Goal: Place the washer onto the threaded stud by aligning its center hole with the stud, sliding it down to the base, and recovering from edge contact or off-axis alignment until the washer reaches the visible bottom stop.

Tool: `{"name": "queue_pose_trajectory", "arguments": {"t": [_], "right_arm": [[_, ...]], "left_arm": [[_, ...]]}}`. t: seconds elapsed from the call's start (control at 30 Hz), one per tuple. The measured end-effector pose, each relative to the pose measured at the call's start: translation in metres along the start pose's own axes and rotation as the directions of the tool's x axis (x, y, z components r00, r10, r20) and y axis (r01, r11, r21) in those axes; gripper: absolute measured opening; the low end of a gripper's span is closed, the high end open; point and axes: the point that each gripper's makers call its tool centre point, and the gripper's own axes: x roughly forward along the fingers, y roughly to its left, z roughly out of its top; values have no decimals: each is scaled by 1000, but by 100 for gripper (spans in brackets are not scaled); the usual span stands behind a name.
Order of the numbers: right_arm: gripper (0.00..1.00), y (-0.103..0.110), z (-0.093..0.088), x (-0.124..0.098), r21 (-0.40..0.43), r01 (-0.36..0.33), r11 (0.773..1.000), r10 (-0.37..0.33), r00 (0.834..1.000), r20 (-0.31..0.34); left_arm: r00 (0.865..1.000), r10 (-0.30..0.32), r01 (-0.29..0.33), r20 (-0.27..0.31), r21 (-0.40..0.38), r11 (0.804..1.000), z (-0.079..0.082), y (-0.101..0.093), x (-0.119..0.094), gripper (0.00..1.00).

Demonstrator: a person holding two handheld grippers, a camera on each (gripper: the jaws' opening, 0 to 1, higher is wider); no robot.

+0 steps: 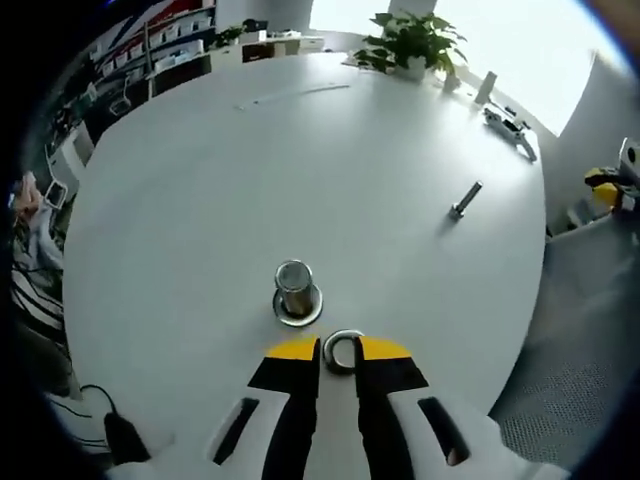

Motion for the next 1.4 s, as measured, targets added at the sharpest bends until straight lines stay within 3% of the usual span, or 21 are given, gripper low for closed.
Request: {"name": "queue_pose_trajectory", "arguments": {"t": [0.13,0.5,1.03,1.17,1.27,1.4], "right_arm": [[16,0,0,0,1,1,1000,-1,1000,1],[16,0,0,0,1,2,1000,-2,1000,0],[16,0,-1,0,2,1,1000,-1,1000,-3],[16,0,-1,0,1,1,1000,-1,1000,-4],[16,0,-1,0,0,0,1000,0,1000,-4],[16,0,-1,0,-1,-2,1000,2,1000,-6]], "left_arm": [[1000,11,-10,-19,49,999,-7,1,6,11],[998,20,-15,-65,72,997,-13,3,16,13],[996,61,-49,-63,168,985,-14,8,18,10],[996,63,-53,-57,161,985,-14,9,18,9],[994,90,-77,-61,183,980,-15,12,18,3],[994,96,-82,-59,206,975,-16,12,19,2]]}}
